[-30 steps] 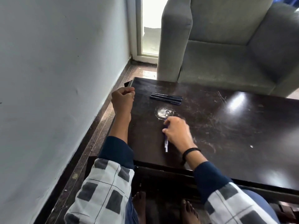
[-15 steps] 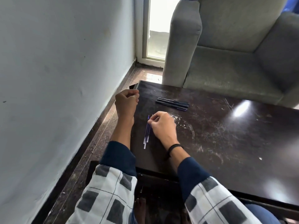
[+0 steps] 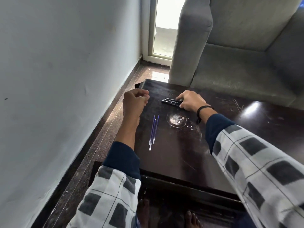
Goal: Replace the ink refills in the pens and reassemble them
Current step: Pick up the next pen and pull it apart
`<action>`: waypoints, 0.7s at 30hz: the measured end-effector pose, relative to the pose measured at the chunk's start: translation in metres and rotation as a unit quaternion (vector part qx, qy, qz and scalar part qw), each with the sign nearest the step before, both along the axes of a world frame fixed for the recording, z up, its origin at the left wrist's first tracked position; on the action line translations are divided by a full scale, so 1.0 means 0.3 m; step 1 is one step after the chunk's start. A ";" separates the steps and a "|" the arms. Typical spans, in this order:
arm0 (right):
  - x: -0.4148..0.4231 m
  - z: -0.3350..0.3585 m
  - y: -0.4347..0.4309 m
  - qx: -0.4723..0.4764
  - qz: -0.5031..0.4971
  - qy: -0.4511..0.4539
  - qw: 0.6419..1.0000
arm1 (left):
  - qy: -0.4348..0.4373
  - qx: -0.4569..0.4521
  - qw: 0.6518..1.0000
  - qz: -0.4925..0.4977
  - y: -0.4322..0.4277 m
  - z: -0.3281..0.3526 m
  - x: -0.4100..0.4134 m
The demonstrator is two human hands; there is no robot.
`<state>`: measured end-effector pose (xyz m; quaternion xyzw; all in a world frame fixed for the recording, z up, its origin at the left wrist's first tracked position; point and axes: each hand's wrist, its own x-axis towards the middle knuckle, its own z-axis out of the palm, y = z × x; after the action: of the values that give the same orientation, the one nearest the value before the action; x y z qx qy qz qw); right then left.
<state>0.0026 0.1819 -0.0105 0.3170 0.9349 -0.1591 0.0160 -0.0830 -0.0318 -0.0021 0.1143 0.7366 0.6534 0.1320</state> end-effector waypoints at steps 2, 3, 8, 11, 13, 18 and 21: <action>0.023 -0.008 0.006 -0.011 0.013 0.009 1.000 | 0.006 -0.014 1.000 -0.008 -0.003 0.002 -0.001; 0.040 -0.009 0.011 -0.021 0.022 0.009 1.000 | 0.010 -0.022 1.000 -0.014 -0.002 0.001 0.000; 0.196 -0.001 0.028 -0.028 0.130 -0.027 0.991 | 0.069 -0.117 0.982 -0.133 -0.015 -0.005 0.011; 0.329 -0.007 0.016 -0.050 0.194 -0.024 0.980 | 0.121 -0.189 0.957 -0.185 -0.035 0.005 0.028; 0.409 -0.014 0.002 -0.044 0.226 -0.030 0.973 | 0.130 -0.226 0.940 -0.218 -0.056 0.014 0.045; 0.510 -0.042 -0.009 -0.033 0.277 -0.039 0.960 | 0.139 -0.325 0.847 -0.397 -0.136 -0.044 0.089; 0.537 -0.053 -0.016 -0.038 0.261 0.045 0.964 | 0.157 -0.343 0.815 -0.440 -0.193 -0.105 0.103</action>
<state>0.1638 0.1772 -0.0265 0.0538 0.9781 -0.1992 0.0268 -0.0522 -0.0896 -0.0337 0.4749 0.7949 0.2032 0.3184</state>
